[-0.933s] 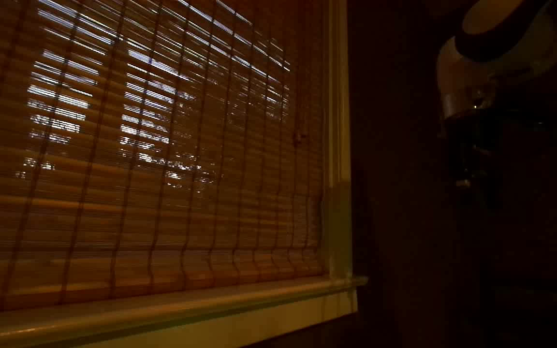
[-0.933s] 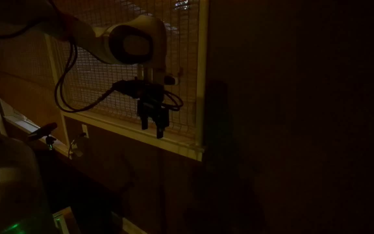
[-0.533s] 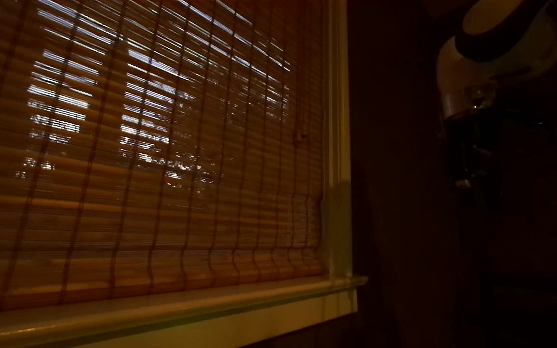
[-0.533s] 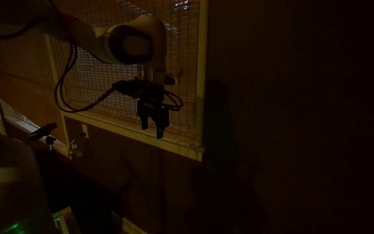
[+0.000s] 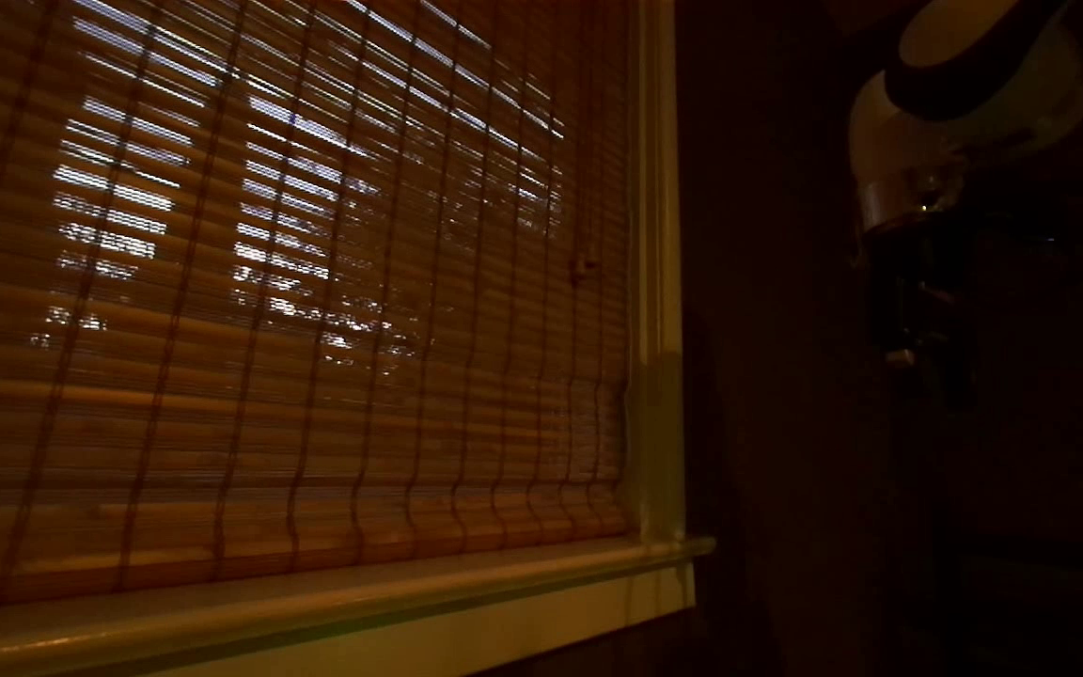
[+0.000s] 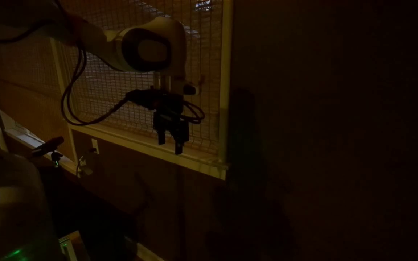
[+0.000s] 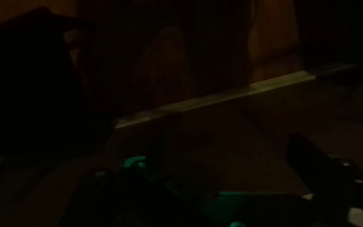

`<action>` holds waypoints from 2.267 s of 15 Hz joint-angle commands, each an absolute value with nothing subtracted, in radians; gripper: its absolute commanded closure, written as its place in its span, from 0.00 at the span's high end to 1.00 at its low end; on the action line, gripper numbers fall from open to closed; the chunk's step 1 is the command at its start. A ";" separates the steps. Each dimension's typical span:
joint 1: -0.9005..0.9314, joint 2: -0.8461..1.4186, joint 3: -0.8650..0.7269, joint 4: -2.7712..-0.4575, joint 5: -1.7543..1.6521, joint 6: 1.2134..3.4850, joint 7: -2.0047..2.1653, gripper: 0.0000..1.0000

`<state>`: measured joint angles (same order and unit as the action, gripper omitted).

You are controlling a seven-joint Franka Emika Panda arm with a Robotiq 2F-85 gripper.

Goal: Open the window

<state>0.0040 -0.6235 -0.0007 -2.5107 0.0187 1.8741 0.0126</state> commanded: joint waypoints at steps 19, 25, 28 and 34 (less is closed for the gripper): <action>0.045 -0.593 0.206 -2.253 0.000 2.125 0.242 1.00; 0.058 -0.593 0.215 -2.236 0.008 2.227 0.233 1.00; 0.057 -0.593 0.213 -2.242 0.008 2.227 0.233 1.00; 0.052 -0.558 0.214 -2.224 0.005 2.297 0.231 1.00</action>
<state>0.0456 -0.5938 0.2194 -2.2454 0.0169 2.2385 0.2262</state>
